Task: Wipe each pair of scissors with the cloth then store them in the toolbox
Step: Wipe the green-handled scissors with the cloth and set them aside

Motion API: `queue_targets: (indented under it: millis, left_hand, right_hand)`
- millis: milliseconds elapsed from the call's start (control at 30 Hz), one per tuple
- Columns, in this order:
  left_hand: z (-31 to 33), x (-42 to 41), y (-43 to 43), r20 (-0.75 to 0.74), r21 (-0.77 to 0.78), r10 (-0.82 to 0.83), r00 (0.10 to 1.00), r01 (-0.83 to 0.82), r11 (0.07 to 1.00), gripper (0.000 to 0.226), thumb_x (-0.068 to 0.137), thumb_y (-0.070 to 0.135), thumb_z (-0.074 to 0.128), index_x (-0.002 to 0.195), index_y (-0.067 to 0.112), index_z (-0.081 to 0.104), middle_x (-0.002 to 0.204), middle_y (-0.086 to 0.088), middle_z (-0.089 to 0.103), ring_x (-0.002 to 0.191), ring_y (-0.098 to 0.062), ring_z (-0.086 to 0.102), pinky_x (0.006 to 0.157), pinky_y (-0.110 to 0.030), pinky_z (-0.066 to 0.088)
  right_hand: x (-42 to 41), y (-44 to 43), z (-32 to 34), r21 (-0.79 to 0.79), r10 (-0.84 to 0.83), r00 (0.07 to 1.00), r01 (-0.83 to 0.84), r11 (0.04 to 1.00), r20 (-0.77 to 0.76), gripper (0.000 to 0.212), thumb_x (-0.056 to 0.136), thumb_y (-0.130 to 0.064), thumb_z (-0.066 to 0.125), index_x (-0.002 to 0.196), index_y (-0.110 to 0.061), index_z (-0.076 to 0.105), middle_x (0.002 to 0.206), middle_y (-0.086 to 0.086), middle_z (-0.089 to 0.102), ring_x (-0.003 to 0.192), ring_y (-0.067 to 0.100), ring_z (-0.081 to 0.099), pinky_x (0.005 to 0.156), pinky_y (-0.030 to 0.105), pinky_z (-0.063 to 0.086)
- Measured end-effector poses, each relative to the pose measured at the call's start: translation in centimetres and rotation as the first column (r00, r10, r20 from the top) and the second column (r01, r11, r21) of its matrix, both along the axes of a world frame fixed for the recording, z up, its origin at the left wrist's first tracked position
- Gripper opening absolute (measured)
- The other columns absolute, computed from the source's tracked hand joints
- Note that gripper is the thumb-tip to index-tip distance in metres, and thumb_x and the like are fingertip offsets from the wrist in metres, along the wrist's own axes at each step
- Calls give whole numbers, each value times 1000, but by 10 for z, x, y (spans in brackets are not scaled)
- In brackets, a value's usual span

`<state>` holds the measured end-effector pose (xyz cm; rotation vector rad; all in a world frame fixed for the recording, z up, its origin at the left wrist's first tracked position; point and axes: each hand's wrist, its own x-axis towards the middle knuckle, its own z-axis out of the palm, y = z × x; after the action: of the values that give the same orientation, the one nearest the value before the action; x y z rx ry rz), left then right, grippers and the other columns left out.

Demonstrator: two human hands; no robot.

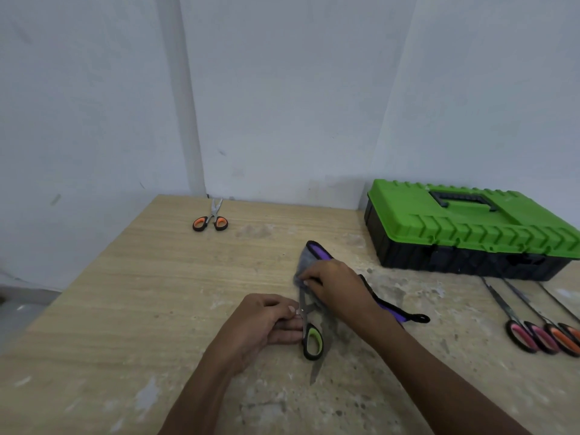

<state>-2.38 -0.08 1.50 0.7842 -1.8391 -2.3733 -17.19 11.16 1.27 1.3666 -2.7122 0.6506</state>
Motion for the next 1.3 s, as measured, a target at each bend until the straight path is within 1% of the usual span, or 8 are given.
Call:
queue_targets:
  millis: [267, 533, 700, 800, 900, 1000, 1133, 1300]
  left_hand:
    - [-2, -1, 0, -6, -6, 3, 1000, -3, 1000, 15, 98, -1, 59, 102, -9, 71, 94, -25, 77, 84, -30, 78, 70, -34, 64]
    - [-3, 1, 0, -19, 2, 38, 999, -38, 999, 15, 98, -1, 59, 102, -9, 71, 82, -19, 77, 76, -24, 78, 65, -31, 63]
    - [-4, -1, -1, -11, -2, 15, 1000, -15, 1000, 15, 98, -1, 59, 103, -9, 71, 94, -26, 77, 87, -33, 78, 73, -36, 64]
    - [-3, -1, 0, -5, -2, 22, 1000, -22, 1000, 14, 97, -2, 60, 102, -9, 71, 83, -21, 77, 77, -27, 78, 65, -31, 64]
    - [-2, 0, 1, -8, -4, 44, 999, -44, 999, 14, 97, -2, 60, 104, -10, 70, 79, -20, 75, 72, -25, 77, 62, -30, 63]
    - [-4, 1, 1, -21, 2, 43, 999, -42, 999, 15, 98, -2, 58, 103, -11, 70, 84, -23, 76, 76, -28, 77, 66, -33, 64]
    - [-6, -1, 0, -27, 3, 13, 1000, -13, 1000, 17, 99, -1, 57, 104, -10, 71, 88, -23, 77, 82, -28, 78, 71, -34, 64]
    - [-4, 0, 1, -24, -18, 11, 1000, -11, 1000, 15, 98, -1, 59, 103, -8, 71, 90, -23, 78, 85, -31, 78, 71, -34, 64]
  right_hand:
    - [18, 30, -3, -44, 176, 984, -176, 983, 7, 16, 92, -18, 67, 104, -23, 77, 99, -12, 76, 90, 7, 65, 85, 24, 47]
    - [0, 2, -7, 9, -32, 990, 33, 999, -138, 25, 95, -17, 56, 108, -25, 76, 100, 2, 74, 94, 24, 63, 79, 38, 51]
    - [30, 24, -15, -85, 105, 978, -122, 989, -181, 24, 90, -27, 57, 104, -29, 76, 100, -10, 75, 93, 18, 67, 82, 39, 51]
    - [19, 29, -22, -124, 26, 974, -55, 991, -224, 19, 87, -22, 65, 100, -31, 76, 95, -13, 75, 88, 16, 68, 79, 38, 52]
    - [10, 20, -16, -82, -41, 972, 23, 996, -230, 19, 84, -16, 64, 91, -27, 78, 86, -8, 75, 84, 20, 66, 78, 39, 53]
    - [31, 18, -14, -105, 103, 969, -130, 986, -224, 24, 81, -16, 55, 87, -19, 78, 84, -1, 75, 83, 17, 69, 80, 34, 56]
    - [49, 35, -30, -105, 182, 919, -232, 967, -351, 39, 83, -27, 48, 108, -20, 77, 110, -4, 75, 104, 11, 70, 90, 31, 56]
    - [30, 27, -19, -102, 211, 969, -225, 969, -132, 37, 85, -13, 61, 121, -13, 72, 124, 4, 70, 118, 16, 64, 102, 32, 51]
